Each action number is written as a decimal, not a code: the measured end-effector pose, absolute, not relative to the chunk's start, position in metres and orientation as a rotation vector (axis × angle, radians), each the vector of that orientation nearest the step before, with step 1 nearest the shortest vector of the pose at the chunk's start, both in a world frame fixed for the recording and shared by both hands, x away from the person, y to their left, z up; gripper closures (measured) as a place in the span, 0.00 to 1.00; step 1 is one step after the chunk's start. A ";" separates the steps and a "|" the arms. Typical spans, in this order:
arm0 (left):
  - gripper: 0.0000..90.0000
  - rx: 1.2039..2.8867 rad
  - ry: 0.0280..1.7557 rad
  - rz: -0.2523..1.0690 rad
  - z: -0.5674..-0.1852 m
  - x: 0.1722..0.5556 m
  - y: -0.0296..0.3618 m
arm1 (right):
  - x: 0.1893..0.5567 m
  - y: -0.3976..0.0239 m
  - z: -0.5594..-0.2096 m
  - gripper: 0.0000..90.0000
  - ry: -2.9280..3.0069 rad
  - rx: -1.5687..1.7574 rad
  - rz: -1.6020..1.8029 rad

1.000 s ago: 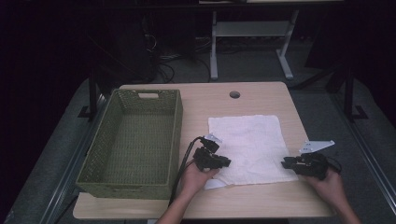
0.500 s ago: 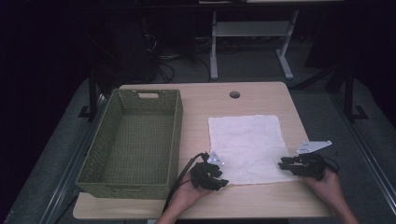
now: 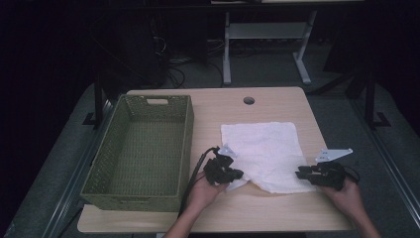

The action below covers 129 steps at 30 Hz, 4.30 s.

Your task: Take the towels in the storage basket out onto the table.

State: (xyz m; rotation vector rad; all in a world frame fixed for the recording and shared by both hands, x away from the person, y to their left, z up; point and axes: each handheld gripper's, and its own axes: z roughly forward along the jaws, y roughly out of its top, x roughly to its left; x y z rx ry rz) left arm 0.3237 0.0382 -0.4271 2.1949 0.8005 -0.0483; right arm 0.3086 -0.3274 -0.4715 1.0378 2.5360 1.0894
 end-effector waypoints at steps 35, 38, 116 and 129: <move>0.84 2.271 0.889 -0.281 -0.460 0.325 0.036 | 0.291 -0.323 -0.472 0.72 2.539 0.985 1.081; 0.84 2.272 0.881 -0.266 -0.460 0.318 0.039 | 0.284 -0.324 -0.472 0.73 2.536 0.975 1.075; 0.98 1.864 1.344 0.227 -0.475 0.438 0.033 | 0.441 -0.356 -0.473 0.93 2.372 1.424 1.104; 0.98 1.789 1.255 0.179 -0.449 0.423 0.045 | 0.426 -0.366 -0.449 0.94 2.345 1.372 1.240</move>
